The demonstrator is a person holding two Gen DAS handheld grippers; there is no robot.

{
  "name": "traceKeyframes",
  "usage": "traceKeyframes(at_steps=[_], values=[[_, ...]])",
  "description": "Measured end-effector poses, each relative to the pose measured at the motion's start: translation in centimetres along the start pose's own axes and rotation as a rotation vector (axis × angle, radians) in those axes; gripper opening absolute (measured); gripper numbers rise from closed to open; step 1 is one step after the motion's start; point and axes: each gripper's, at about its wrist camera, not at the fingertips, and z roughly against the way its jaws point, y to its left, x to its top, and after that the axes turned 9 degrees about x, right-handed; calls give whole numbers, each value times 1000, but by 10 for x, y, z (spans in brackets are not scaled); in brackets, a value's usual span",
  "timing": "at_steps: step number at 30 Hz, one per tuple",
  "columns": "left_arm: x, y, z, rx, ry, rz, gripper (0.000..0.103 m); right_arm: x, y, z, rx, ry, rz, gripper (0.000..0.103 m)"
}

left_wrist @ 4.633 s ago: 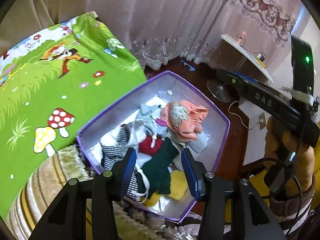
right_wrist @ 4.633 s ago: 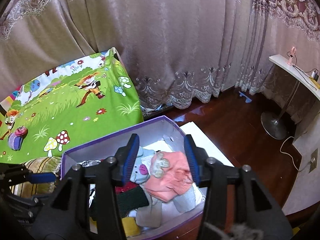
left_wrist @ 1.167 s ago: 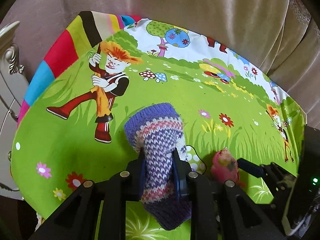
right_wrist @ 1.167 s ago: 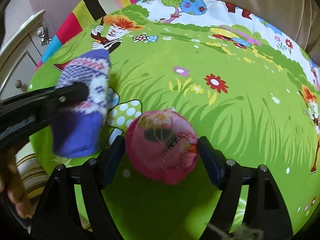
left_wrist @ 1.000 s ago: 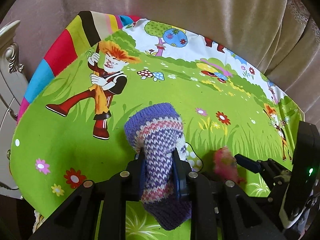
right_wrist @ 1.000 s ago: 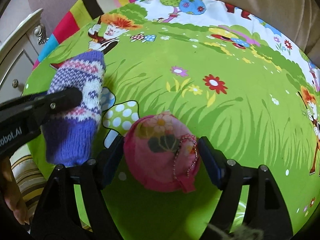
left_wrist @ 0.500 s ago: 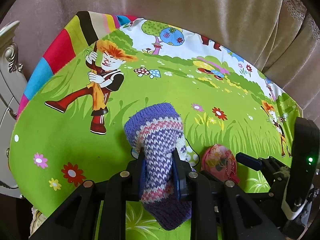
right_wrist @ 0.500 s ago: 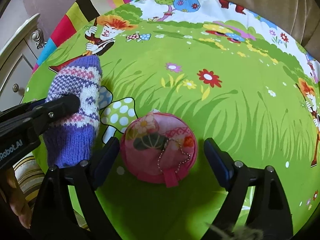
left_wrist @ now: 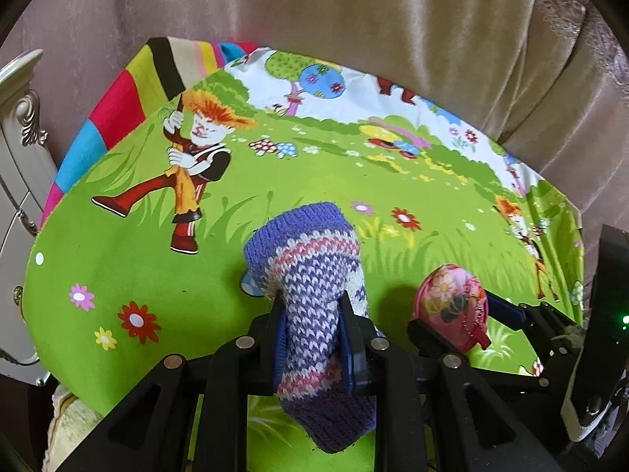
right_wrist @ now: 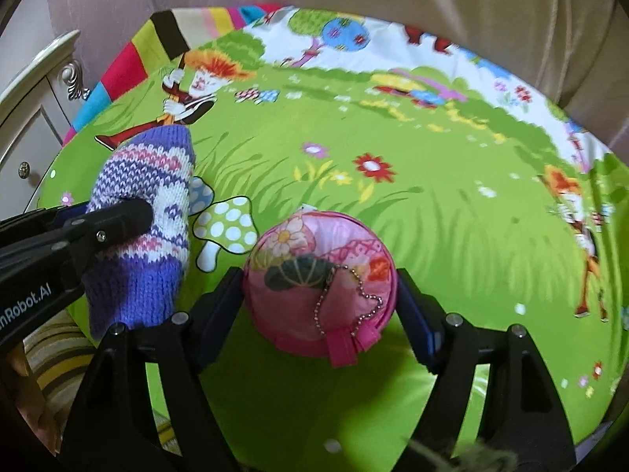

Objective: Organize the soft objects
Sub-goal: 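Grasp the purple striped sock with the left tool while the right tool grasps the pink round pouch, then carry the purple sock and pink pouch into the white box and open both tools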

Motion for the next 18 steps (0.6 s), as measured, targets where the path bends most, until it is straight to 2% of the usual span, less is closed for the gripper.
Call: traceKeyframes(at_steps=[8, 18], values=[[-19, -29, 33, -79, -28, -35, 23, -25, -18, 57, -80, -75, -72, 78], [-51, -80, 72, -193, -21, -115, 23, -83, -50, 134, -150, -139, -188, 78]])
